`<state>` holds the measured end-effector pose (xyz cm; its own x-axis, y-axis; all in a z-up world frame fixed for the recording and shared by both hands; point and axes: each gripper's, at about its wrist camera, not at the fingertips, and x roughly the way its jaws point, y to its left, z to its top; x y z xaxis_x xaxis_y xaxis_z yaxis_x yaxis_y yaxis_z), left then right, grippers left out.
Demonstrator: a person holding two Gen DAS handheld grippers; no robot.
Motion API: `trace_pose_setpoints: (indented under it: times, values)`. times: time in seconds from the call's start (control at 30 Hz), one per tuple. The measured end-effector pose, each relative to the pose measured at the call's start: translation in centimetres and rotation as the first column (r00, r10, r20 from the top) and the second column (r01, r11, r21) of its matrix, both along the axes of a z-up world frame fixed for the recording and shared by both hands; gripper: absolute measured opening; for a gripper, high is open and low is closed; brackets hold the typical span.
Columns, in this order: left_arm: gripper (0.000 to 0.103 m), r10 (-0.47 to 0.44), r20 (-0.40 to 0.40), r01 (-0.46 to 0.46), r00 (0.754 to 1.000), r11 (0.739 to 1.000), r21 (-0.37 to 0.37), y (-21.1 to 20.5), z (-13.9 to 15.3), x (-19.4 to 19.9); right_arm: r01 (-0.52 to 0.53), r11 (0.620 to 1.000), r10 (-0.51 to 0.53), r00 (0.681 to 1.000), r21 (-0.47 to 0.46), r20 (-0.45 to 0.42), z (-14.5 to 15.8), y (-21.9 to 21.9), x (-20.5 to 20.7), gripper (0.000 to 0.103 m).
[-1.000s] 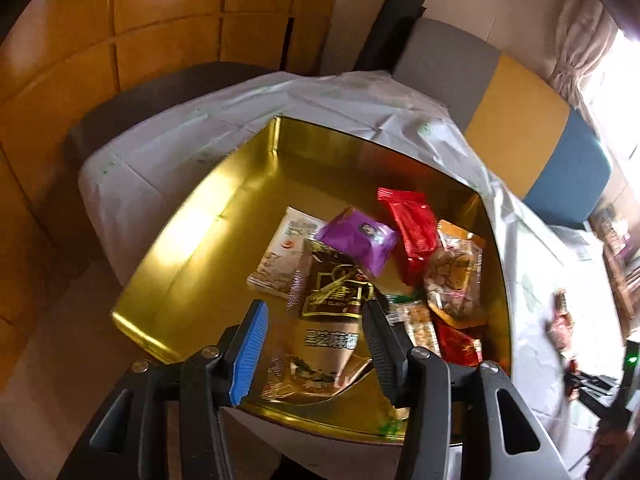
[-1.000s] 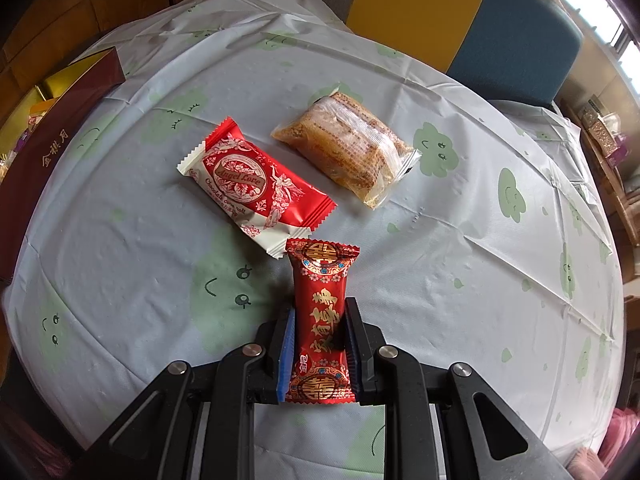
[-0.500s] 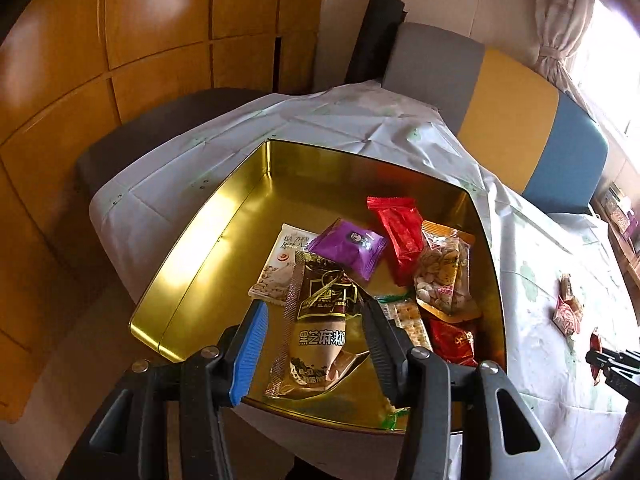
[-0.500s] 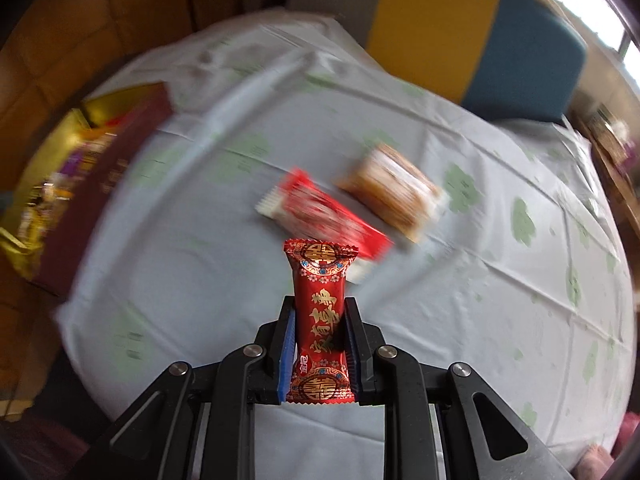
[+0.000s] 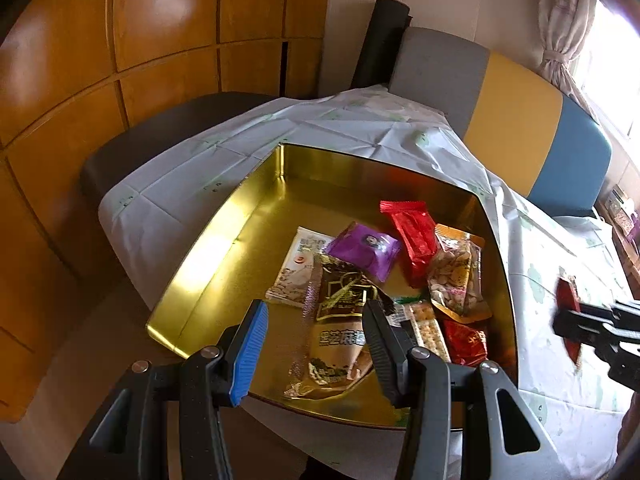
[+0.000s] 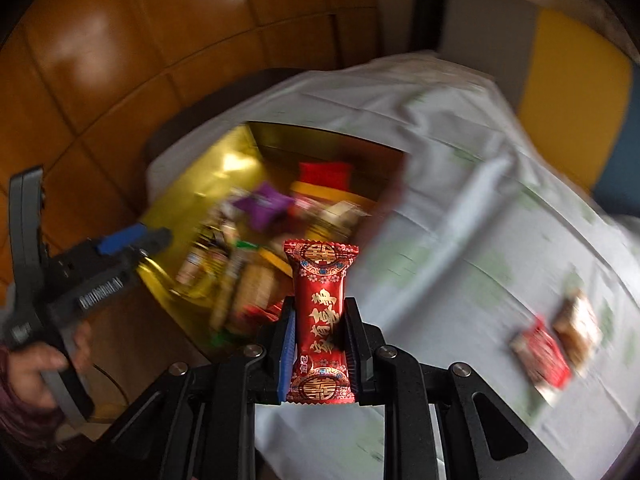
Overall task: Organize snacks
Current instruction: 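Carry the red candy into the gold tin and open the right gripper, then reach the left gripper to the red-and-white wafer pack and grasp it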
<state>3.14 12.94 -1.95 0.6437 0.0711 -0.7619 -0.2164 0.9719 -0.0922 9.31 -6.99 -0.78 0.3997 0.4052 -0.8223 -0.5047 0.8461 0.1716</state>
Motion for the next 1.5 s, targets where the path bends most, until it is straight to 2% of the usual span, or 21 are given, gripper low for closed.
trace_pose_setpoints:
  times: [0.17, 0.33, 0.47, 0.57, 0.6, 0.7, 0.9, 1.07, 1.3, 1.5]
  values:
    - [0.050, 0.029, 0.006, -0.028, 1.000, 1.000, -0.006, 1.1, -0.1, -0.2, -0.028, 0.999, 0.029, 0.999, 0.038, -0.030, -1.1, 4.4, 2.3, 0.022]
    - [0.050, 0.059, 0.001, -0.059, 0.998, 0.998, -0.016, 2.4, -0.4, -0.5, -0.031, 0.999, 0.033, 0.997, 0.023, -0.067, -3.9, 8.3, 4.0, 0.023]
    - [0.050, 0.069, -0.009, -0.069, 0.998, 0.997, -0.020, 2.9, -0.8, -0.5, -0.013, 1.000, 0.016, 0.993, 0.026, -0.117, -5.9, 9.2, 5.0, 0.026]
    - [0.050, 0.069, -0.010, -0.070, 0.998, 0.997, -0.020, 3.0, -0.9, -0.5, -0.001, 0.999, 0.005, 0.994, 0.041, -0.105, -5.6, 8.7, 5.1, 0.026]
    - [0.050, 0.068, -0.010, -0.068, 0.998, 0.997, -0.022, 3.0, -0.9, -0.5, 0.001, 0.998, 0.005, 0.995, 0.056, -0.096, -5.0, 8.0, 4.9, 0.026]
    - [0.050, 0.058, -0.003, -0.058, 0.998, 0.998, -0.021, 2.6, -0.7, -0.4, 0.018, 0.994, -0.012, 0.998, 0.105, -0.056, -3.1, 6.4, 4.2, 0.038]
    - [0.050, 0.002, 0.016, -0.002, 1.000, 1.000, -0.005, 0.8, 0.3, -0.4, 0.063, 0.993, -0.066, 0.998, 0.096, 0.021, -0.7, 2.1, 2.2, 0.038]
    - [0.050, -0.059, 0.029, 0.058, 0.998, 0.998, 0.008, -1.1, 1.1, -0.4, 0.137, 0.987, -0.141, 0.989, 0.081, 0.043, 0.0, -3.1, 0.6, 0.038]
    - [0.050, -0.170, 0.033, 0.169, 0.985, 0.985, 0.041, -4.8, 1.9, -0.3, 0.277, 0.959, -0.281, 0.958, 0.059, 0.057, 0.3, -10.6, -0.6, 0.040]
    - [0.050, -0.259, 0.031, 0.256, 0.965, 0.964, 0.066, -8.3, 2.3, -0.2, 0.390, 0.920, -0.391, 0.919, 0.037, 0.051, 0.0, -16.6, -1.4, 0.041]
